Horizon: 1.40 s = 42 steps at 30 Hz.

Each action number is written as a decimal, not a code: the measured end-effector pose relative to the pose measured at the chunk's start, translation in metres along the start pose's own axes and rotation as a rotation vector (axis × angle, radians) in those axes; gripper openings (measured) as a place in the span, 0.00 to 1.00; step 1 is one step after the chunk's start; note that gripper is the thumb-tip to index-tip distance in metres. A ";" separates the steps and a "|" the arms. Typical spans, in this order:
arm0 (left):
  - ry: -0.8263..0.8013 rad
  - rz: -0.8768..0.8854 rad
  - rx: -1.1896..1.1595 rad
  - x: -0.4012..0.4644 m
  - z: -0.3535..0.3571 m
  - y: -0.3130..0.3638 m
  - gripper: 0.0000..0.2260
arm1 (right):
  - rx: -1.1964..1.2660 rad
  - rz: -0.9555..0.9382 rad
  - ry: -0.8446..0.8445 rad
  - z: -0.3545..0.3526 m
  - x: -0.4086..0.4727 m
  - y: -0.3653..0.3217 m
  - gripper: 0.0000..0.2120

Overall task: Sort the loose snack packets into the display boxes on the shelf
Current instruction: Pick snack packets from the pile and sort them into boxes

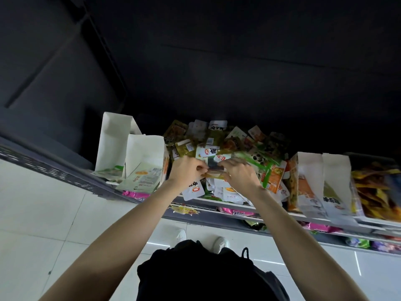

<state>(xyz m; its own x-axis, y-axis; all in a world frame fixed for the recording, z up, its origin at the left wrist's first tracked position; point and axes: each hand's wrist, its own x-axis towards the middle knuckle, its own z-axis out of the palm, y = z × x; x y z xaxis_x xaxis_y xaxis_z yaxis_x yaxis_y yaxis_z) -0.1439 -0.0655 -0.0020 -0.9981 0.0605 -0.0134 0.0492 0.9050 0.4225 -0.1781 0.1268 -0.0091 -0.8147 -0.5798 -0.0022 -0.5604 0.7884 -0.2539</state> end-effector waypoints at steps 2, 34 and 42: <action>0.010 -0.101 -0.206 0.006 -0.006 0.001 0.07 | 0.118 0.090 -0.004 -0.003 0.001 0.000 0.12; 0.438 -0.029 -0.394 -0.081 -0.137 -0.099 0.04 | 0.459 -0.005 0.298 0.003 0.068 -0.169 0.08; 0.317 -0.047 0.142 -0.103 -0.096 -0.148 0.03 | 0.014 -0.220 0.135 0.049 0.059 -0.166 0.07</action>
<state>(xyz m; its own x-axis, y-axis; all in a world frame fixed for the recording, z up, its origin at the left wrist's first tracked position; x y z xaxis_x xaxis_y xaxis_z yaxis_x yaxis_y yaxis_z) -0.0520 -0.2456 0.0236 -0.9604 -0.0960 0.2615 -0.0144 0.9546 0.2974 -0.1257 -0.0484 -0.0141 -0.6866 -0.7034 0.1837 -0.7249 0.6431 -0.2470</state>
